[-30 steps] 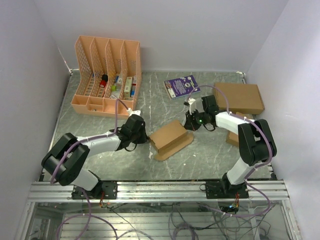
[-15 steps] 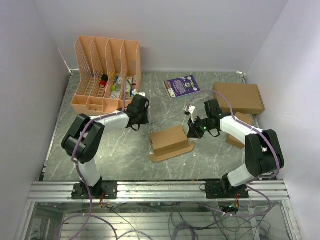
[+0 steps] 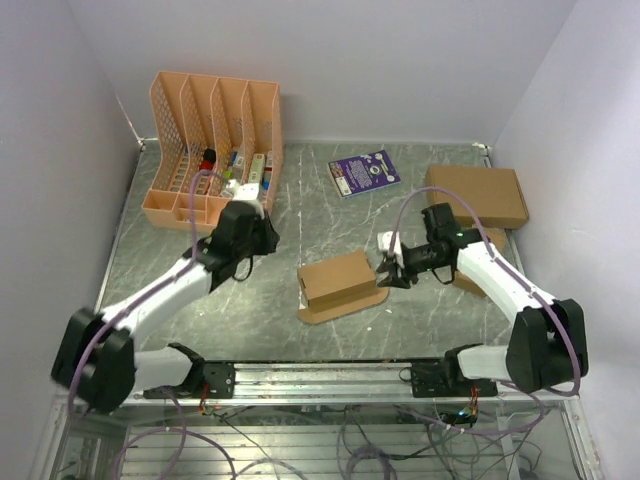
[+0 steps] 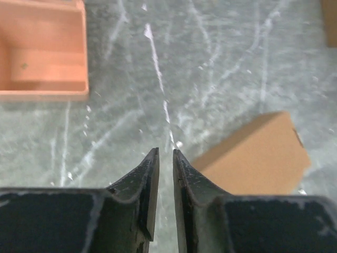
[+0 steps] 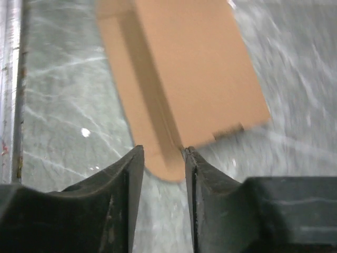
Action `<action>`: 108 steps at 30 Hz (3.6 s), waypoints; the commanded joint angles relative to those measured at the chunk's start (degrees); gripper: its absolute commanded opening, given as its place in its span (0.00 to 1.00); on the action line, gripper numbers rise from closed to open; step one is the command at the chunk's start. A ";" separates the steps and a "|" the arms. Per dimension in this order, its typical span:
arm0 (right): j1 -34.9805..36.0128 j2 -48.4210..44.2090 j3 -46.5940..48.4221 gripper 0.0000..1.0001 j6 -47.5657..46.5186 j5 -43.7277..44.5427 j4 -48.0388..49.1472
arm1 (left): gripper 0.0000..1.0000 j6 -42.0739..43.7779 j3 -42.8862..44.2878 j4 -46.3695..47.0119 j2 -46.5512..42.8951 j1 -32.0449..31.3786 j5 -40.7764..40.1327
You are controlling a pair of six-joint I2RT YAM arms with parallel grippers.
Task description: Fold the paper box
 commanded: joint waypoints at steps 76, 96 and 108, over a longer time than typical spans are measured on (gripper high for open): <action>4.11 19.50 6.08 0.00 17.00 11.73 23.74 | 0.07 -9.06 -3.78 13.25 16.24 -12.78 -2.40; 0.70 14.69 8.86 0.05 11.27 6.43 14.14 | 0.09 0.54 -3.53 15.69 11.99 -8.69 3.18; 0.25 10.36 6.50 0.20 0.97 -7.52 10.71 | 0.53 4.00 -25.32 40.05 -15.95 -15.57 15.80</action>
